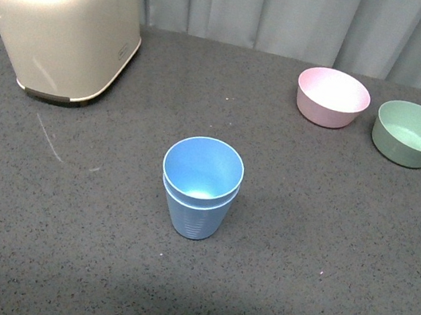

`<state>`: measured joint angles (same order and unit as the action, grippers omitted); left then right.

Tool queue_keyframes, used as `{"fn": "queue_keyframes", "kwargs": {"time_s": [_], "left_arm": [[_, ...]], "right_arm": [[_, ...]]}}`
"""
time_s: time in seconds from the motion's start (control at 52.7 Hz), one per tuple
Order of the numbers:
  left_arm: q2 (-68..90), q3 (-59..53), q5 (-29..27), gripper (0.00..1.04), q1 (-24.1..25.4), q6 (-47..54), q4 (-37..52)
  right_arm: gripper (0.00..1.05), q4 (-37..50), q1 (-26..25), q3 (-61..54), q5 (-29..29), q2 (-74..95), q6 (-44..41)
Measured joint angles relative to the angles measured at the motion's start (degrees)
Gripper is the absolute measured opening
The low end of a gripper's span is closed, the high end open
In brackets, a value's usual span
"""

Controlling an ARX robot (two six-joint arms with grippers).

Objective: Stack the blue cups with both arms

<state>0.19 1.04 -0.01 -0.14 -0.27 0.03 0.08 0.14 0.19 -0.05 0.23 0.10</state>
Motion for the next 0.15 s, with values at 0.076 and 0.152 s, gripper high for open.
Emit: {"fn": "queue_keyframes", "kwargs": {"time_s": [0.076,0.152], "left_arm": [[0.0,0.0,0.0,0.98,0.0,0.0,0.0],[0.0,0.0,0.0,0.98,0.0,0.0,0.0]], "right_arm": [[0.95,0.0,0.0,0.0,0.0,0.0,0.0],[0.95,0.0,0.0,0.0,0.0,0.0,0.0]]}}
